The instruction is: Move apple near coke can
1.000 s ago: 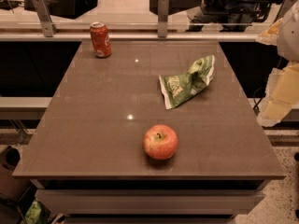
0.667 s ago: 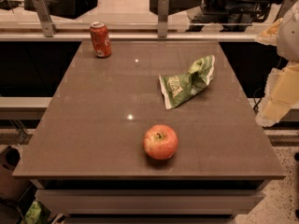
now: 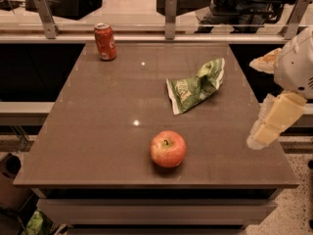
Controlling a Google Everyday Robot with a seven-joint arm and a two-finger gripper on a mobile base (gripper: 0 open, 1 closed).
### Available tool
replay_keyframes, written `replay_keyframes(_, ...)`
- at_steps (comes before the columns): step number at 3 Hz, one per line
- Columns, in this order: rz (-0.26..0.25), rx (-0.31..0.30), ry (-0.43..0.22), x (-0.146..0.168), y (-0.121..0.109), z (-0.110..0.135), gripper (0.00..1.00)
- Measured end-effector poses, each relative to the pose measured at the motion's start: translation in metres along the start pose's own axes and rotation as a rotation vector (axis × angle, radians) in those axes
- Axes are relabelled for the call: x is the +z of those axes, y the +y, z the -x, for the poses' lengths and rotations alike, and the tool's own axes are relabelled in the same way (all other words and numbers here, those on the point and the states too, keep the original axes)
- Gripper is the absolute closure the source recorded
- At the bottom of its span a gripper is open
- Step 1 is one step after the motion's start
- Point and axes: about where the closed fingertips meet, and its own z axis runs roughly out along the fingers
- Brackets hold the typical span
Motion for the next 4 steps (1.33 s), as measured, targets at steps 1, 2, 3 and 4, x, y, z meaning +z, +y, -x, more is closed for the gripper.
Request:
replay_keyframes(1, 0.05, 0.024, -0.096, 0.028, 0.015, 0.004, 0.0)
replay_keyframes(2, 0.11, 0.035, -0.219, 0.06, 0.03, 0.019, 0.0)
replay_keyframes(3, 0.161, 0.037, -0.325, 0.083, 0.041, 0.036, 0.0)
replay_keyframes(4, 0.202, 0.036, -0.434, 0.105, 0.051, 0.056, 0.0)
